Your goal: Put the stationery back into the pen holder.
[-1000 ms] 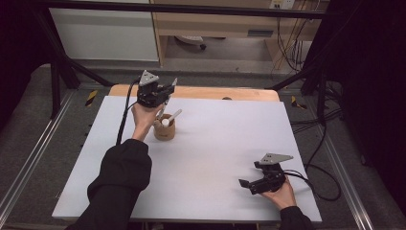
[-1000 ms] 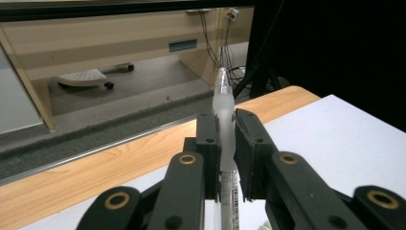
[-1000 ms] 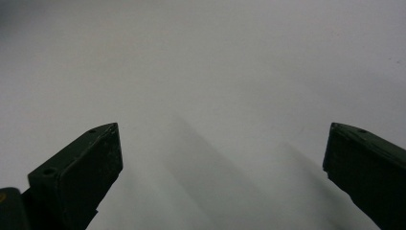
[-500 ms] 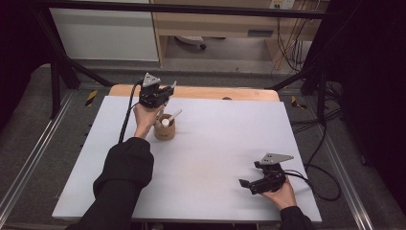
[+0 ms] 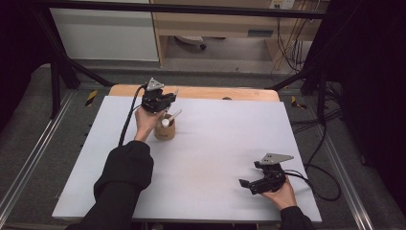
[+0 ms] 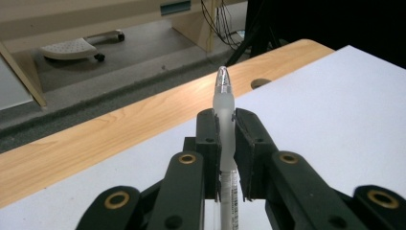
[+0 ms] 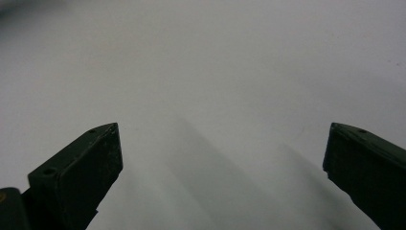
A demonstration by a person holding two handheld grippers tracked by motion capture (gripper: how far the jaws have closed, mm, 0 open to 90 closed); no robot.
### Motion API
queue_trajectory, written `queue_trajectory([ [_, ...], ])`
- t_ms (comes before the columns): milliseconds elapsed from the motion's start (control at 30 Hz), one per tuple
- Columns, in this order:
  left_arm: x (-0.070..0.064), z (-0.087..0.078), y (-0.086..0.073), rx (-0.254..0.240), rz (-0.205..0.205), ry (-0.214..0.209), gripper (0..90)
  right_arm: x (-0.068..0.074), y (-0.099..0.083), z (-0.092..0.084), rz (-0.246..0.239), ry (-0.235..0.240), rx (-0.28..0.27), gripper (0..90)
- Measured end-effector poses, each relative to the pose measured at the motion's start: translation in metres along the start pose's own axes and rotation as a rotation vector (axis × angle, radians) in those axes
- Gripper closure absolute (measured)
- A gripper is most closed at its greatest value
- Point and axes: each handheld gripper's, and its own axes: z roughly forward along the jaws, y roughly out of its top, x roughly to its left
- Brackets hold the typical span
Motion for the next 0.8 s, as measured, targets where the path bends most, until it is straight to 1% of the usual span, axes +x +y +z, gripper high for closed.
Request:
queue_trajectory([
  [33,-0.001,-0.001,-0.001,-0.005,0.009,0.007,80.0,0.0,0.0,0.0,0.0,-0.001,0.0,0.6],
  [67,-0.001,-0.002,-0.002,-0.013,0.01,0.006,80.1,0.0,0.0,0.0,0.0,0.0,0.001,0.6],
  [100,-0.001,-0.002,-0.003,-0.017,0.0,0.002,80.0,0.0,0.0,0.0,0.001,0.0,0.002,0.6],
  [133,0.0,-0.002,-0.005,-0.011,-0.008,-0.003,80.0,0.0,0.0,0.0,0.0,0.0,0.002,0.6],
  [200,0.001,-0.003,-0.008,-0.002,-0.008,-0.001,80.0,0.0,0.0,0.0,0.0,0.0,0.004,0.6],
  [300,0.003,-0.005,-0.012,0.014,-0.025,-0.012,80.0,0.0,0.0,0.0,0.001,0.0,0.002,0.6],
  [333,0.004,-0.006,-0.013,0.013,-0.027,-0.015,80.0,0.0,0.0,0.0,0.002,-0.001,0.002,0.6],
  [400,0.003,-0.008,-0.013,-0.006,-0.031,-0.016,79.9,0.0,0.0,0.0,0.005,-0.001,0.006,0.6],
  [433,0.003,-0.01,-0.013,-0.001,-0.026,-0.017,79.9,0.0,0.0,0.0,0.004,-0.001,0.008,0.6],
  [567,0.001,-0.013,-0.012,-0.002,-0.024,-0.009,79.8,0.001,0.0,0.0,0.005,-0.001,0.007,0.6],
  [667,0.001,-0.015,-0.01,-0.011,-0.014,0.008,79.9,0.0,0.0,0.0,0.003,-0.001,0.003,0.6],
  [733,0.001,-0.015,-0.01,-0.015,0.001,0.022,80.0,0.0,0.0,0.0,0.002,-0.001,0.002,0.6],
  [800,0.003,-0.014,-0.01,-0.024,-0.004,0.024,80.0,0.001,0.0,0.0,0.005,-0.001,0.005,0.6],
])
